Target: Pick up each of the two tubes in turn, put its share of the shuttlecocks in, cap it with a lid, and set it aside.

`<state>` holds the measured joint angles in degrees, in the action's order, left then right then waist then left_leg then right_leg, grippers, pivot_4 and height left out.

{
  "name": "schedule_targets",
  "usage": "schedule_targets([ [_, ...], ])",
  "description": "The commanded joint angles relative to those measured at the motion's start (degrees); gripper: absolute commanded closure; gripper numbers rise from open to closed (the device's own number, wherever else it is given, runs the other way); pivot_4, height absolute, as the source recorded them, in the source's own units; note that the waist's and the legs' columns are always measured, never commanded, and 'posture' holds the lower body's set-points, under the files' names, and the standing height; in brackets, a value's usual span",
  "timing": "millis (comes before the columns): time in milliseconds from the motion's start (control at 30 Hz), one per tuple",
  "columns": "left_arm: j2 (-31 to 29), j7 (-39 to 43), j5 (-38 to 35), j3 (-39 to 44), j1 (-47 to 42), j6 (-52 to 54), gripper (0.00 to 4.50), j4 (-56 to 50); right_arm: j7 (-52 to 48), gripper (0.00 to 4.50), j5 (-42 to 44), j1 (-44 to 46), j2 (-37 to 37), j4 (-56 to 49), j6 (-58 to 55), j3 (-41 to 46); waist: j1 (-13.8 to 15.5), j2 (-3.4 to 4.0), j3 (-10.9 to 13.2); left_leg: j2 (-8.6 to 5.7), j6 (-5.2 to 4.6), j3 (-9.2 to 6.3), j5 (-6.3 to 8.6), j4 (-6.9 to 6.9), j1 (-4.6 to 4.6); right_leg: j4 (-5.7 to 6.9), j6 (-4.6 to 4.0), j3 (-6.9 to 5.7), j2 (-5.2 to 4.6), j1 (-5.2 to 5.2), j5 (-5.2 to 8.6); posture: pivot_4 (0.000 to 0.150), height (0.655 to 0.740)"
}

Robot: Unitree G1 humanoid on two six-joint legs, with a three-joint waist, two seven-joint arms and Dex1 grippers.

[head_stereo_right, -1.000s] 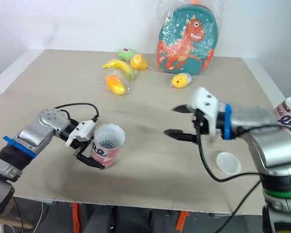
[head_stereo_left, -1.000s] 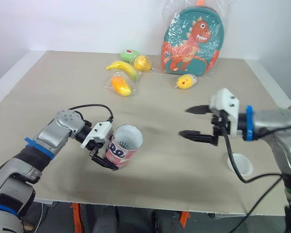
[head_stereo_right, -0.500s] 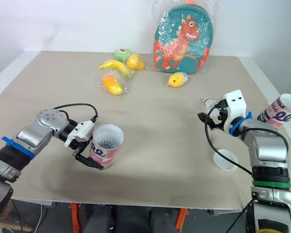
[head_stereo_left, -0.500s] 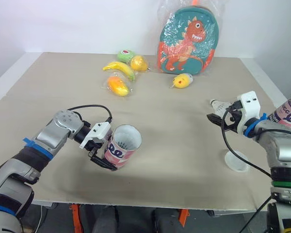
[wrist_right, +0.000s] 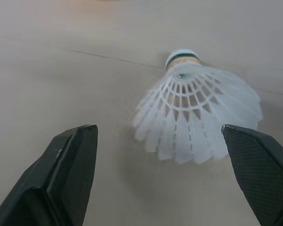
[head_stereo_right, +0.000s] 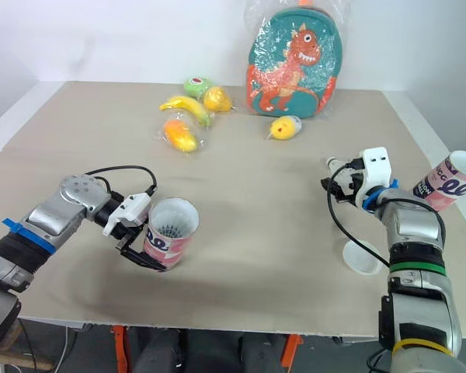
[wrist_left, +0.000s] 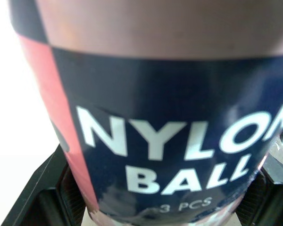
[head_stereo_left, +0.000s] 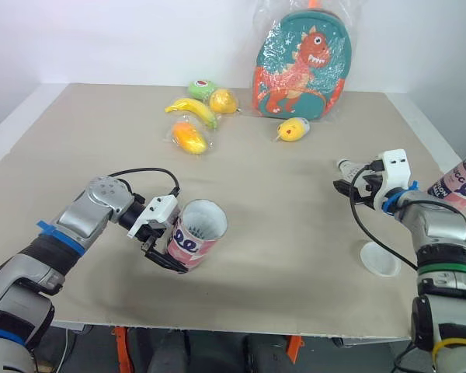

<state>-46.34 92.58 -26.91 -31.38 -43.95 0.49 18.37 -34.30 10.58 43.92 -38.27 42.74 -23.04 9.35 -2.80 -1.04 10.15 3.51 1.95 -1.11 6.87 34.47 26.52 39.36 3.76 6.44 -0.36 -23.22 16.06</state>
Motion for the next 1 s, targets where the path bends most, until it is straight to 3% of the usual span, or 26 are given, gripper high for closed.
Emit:
schedule_targets([
  [33, -0.2, -0.1, -0.3, 1.9, -0.5, 0.4, 0.83, -1.1, 0.7, 0.02, -1.6, 4.7, 0.0, 6.4, 4.7, 0.1, 0.0, 0.00, 0.0, 0.00, 0.00, 0.00, 0.00, -0.01, 0.00, 0.00, 0.00, 0.00, 0.00, 0.00, 0.00, 0.150, 0.7400],
  [133, 0.0, -0.1, -0.2, 2.0, -0.5, 0.6, 0.83, -1.2, 1.5, 0.82, -3.0, 8.1, 0.5, 12.0, 8.0, -0.6, 0.0, 0.01, 0.0, -0.01, 0.00, 0.00, 0.00, -0.03, 0.00, 0.00, -0.06, 0.01, 0.00, 0.00, -0.01, 0.150, 0.7400],
  [300, 0.1, -0.1, -0.1, 2.4, -0.3, 1.0, 0.83, -1.5, 0.7, 2.93, -4.5, 10.2, 1.2, 14.9, 11.0, -1.1, 0.0, 0.01, 0.0, -0.02, 0.00, -0.01, 0.00, -0.06, 0.00, -0.01, -0.11, 0.01, 0.00, 0.00, -0.02, 0.150, 0.7400],
  [333, 0.1, -0.1, -0.1, 2.5, -0.2, 1.1, 0.83, -1.5, 0.4, 3.70, -4.6, 10.2, 1.2, 14.8, 11.2, -1.2, 0.0, 0.01, 0.0, -0.02, 0.00, -0.02, 0.00, -0.06, 0.00, -0.01, -0.11, 0.01, 0.00, 0.00, -0.02, 0.150, 0.7400],
  [433, 0.2, -0.1, 0.0, 2.7, -0.1, 1.1, 0.83, -1.5, -0.2, 4.44, -4.9, 9.4, 0.7, 13.6, 11.6, -1.5, 0.0, 0.02, 0.0, -0.03, 0.00, -0.01, 0.00, -0.06, 0.00, -0.01, -0.10, 0.01, -0.01, 0.00, -0.01, 0.150, 0.7400],
  [533, 0.3, -0.1, 0.0, 2.7, -0.1, 1.0, 0.83, -1.4, -2.0, 4.44, -4.8, 8.3, -0.1, 10.0, 11.3, -1.7, 0.0, 0.02, 0.0, -0.03, 0.00, -0.02, 0.00, -0.06, 0.00, -0.01, -0.10, 0.01, -0.01, 0.00, -0.01, 0.150, 0.7400],
  [600, 0.4, -0.1, 0.0, 2.7, -0.2, 0.9, 0.83, -1.2, -5.4, 4.44, -4.2, 6.1, -0.9, 2.4, 10.8, -2.4, 0.0, 0.04, 0.0, -0.03, 0.00, -0.02, 0.00, -0.06, 0.01, 0.00, -0.09, 0.01, -0.01, 0.00, -0.01, 0.150, 0.7400],
  [700, 0.4, -0.1, 0.0, 2.6, -0.2, 0.8, 0.83, -1.1, -11.5, 4.44, -1.8, 1.8, -2.0, -12.3, 7.8, -3.4, 0.0, 0.06, 0.0, -0.03, 0.00, -0.02, 0.00, -0.08, 0.01, -0.01, -0.09, 0.01, -0.01, -0.01, 0.00, 0.150, 0.7400],
  [867, 0.3, -0.1, -0.1, 2.4, -0.4, 0.6, 0.83, -0.8, -27.4, 4.44, 11.1, -8.1, -7.5, -52.2, 0.6, -6.8, 0.1, 0.17, 0.1, -0.02, -0.01, -0.07, 0.01, -0.13, 0.02, 0.02, -0.11, -0.02, 0.01, -0.03, 0.08, 0.150, 0.7400],
  [1000, 0.3, -0.1, -0.3, 2.2, -0.7, 0.6, 0.83, -0.5, -32.3, 4.44, 15.8, -3.4, -9.6, -65.0, -3.6, -10.9, 0.0, 0.19, 0.1, 0.03, -0.01, -0.09, 0.02, -0.09, 0.00, 0.02, -0.05, -0.06, 0.03, 0.00, 0.12, 0.150, 0.7400],
])
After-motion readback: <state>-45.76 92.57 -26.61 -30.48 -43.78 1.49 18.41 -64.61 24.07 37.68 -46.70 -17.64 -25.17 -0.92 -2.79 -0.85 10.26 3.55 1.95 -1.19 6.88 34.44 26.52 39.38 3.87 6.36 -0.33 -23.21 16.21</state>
